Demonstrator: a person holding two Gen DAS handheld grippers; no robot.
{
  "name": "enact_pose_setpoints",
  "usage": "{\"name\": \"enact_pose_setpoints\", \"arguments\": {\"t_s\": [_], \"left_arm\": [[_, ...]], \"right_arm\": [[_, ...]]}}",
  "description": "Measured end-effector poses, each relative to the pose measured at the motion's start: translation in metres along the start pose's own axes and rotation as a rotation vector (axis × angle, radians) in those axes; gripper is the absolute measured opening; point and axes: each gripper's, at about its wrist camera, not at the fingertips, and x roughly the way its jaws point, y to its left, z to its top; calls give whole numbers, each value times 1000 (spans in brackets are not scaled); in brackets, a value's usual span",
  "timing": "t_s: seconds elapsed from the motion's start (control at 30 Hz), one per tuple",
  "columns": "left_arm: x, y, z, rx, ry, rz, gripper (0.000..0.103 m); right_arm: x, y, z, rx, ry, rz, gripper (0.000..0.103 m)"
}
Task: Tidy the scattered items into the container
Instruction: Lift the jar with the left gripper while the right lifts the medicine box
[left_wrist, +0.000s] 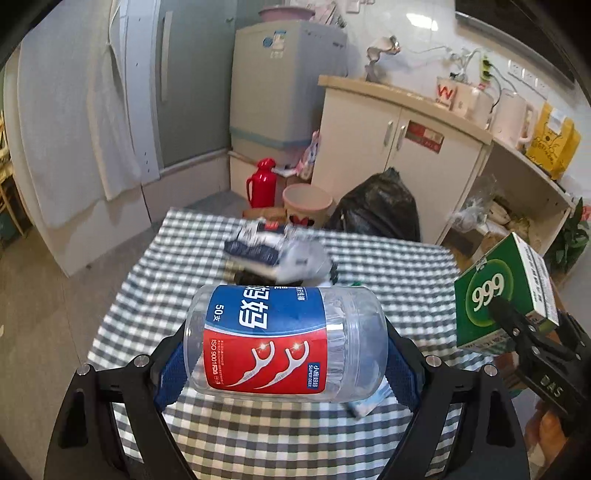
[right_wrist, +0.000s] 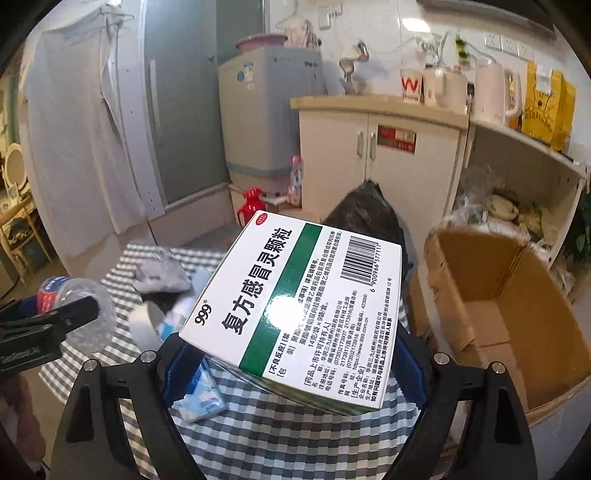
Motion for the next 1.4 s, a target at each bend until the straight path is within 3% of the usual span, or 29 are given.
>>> {"name": "enact_pose_setpoints", "arguments": {"t_s": [0.5, 1.03, 1.4], "left_arm": [[-65, -32, 36, 61, -163, -44, 89], [-55, -66, 28, 102, -139, -71, 89], [-52, -116, 39, 167, -152, -128, 89]], "right_arm": [[-85, -6, 30, -21, -162, 6, 88], [-89, -34, 25, 6, -160, -6, 88], [-96, -75, 30, 19, -174, -70, 88]]}}
